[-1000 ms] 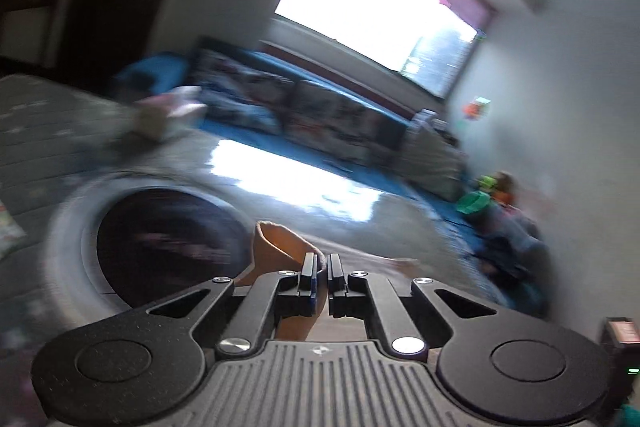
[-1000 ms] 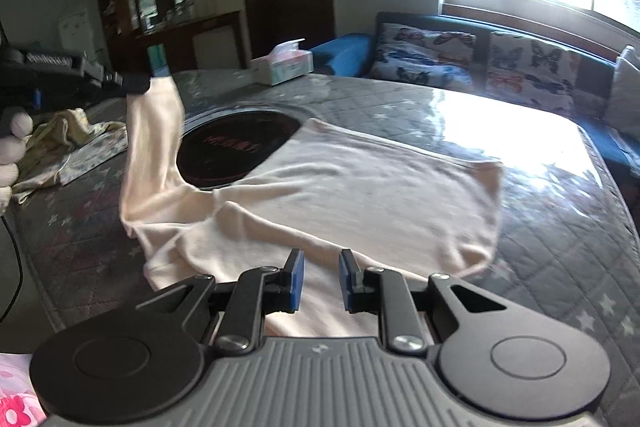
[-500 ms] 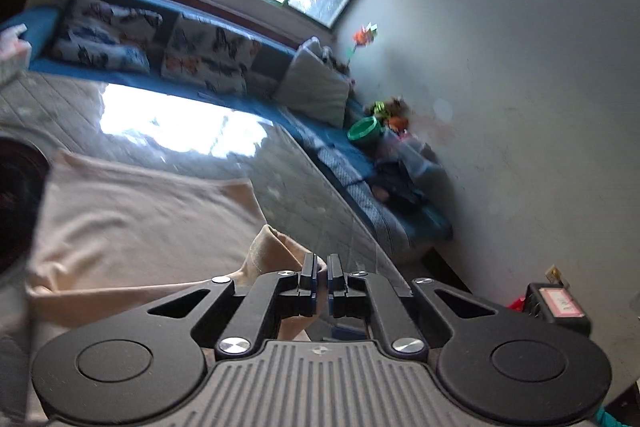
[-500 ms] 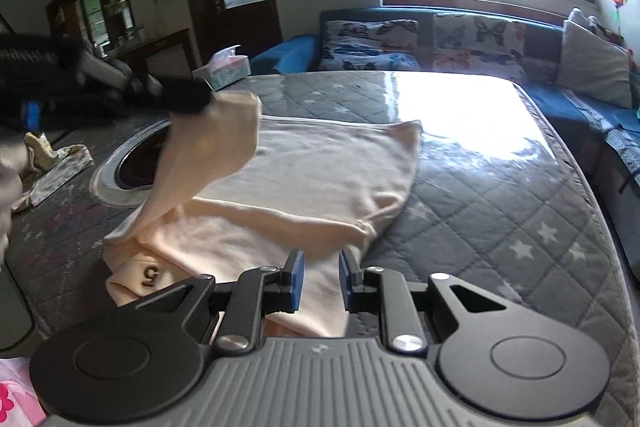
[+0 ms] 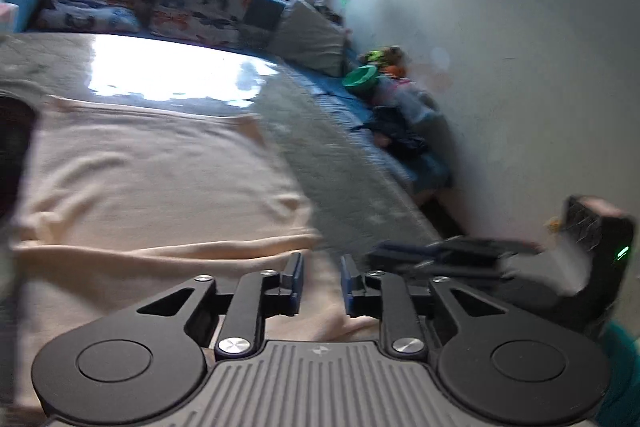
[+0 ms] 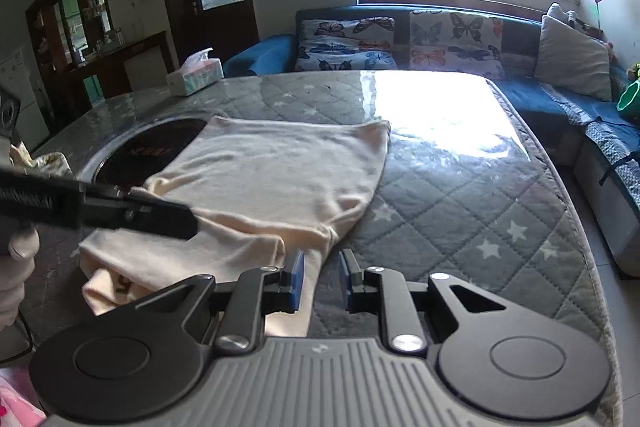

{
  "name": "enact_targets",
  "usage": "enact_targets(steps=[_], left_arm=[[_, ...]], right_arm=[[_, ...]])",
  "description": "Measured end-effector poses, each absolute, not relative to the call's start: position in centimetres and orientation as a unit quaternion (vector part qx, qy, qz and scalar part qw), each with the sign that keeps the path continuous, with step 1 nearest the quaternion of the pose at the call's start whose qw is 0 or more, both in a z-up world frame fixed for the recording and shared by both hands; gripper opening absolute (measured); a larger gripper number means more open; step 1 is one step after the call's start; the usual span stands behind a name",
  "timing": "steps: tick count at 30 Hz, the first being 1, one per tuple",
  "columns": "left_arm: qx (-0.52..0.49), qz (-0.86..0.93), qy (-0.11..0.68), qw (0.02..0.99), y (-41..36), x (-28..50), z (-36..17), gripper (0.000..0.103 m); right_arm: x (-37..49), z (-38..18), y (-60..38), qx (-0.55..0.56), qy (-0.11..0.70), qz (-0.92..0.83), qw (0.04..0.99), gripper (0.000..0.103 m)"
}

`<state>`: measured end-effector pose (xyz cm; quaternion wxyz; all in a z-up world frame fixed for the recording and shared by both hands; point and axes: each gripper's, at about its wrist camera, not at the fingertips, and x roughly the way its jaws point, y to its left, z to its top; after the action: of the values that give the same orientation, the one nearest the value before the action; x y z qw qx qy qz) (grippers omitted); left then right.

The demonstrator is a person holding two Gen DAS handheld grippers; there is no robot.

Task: Fold clothes
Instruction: 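Lift the side with the left gripper and fold it over the body, then lay the folded side down and open the left gripper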

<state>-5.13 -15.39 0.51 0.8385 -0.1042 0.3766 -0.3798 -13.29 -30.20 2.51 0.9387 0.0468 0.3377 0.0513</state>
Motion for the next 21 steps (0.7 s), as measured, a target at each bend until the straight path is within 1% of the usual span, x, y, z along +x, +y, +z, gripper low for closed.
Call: enact_targets(steps=[2, 4, 5, 11, 15, 17, 18, 21], left_arm=[[-0.103, -0.355, 0.381, 0.847, -13.5, -4.5, -0.1, 0.028], [-0.104, -0.331, 0.388, 0.854, -11.8, -3.9, -0.8, 0.029], [-0.101, -0.320, 0.390, 0.858, -11.1, -3.7, -1.2, 0.029], [-0.107, -0.266, 0.402, 0.870, -7.5, -2.7, -2.9, 0.029], [-0.120, -0.272, 0.397, 0.868, -6.5, -2.7, -3.0, 0.029], [-0.125, -0.273, 0.395, 0.868, -6.4, -2.7, -2.8, 0.029], [-0.127, -0.274, 0.393, 0.868, -6.4, -2.6, -2.7, 0.029], [-0.132, -0.282, 0.383, 0.869, -6.7, -2.1, -2.4, 0.029]], right_arm=[[-12.6, 2.5, -29.5, 0.045, 0.341, 0.067, 0.937, 0.019], [-11.8, 2.4, -28.7, 0.042, 0.346, 0.083, 0.934, 0.028], [-11.3, 2.2, -28.3, 0.039, 0.349, 0.087, 0.932, 0.029], [-8.8, 0.0, -26.7, 0.036, 0.377, 0.099, 0.920, 0.029], [-8.3, -0.6, -26.4, 0.036, 0.385, 0.099, 0.917, 0.029], [-8.1, -0.5, -26.3, 0.033, 0.386, 0.099, 0.917, 0.021], [-8.1, -0.3, -26.2, 0.029, 0.385, 0.097, 0.917, 0.014], [-8.0, 0.5, -26.1, 0.021, 0.377, 0.092, 0.922, 0.009]])
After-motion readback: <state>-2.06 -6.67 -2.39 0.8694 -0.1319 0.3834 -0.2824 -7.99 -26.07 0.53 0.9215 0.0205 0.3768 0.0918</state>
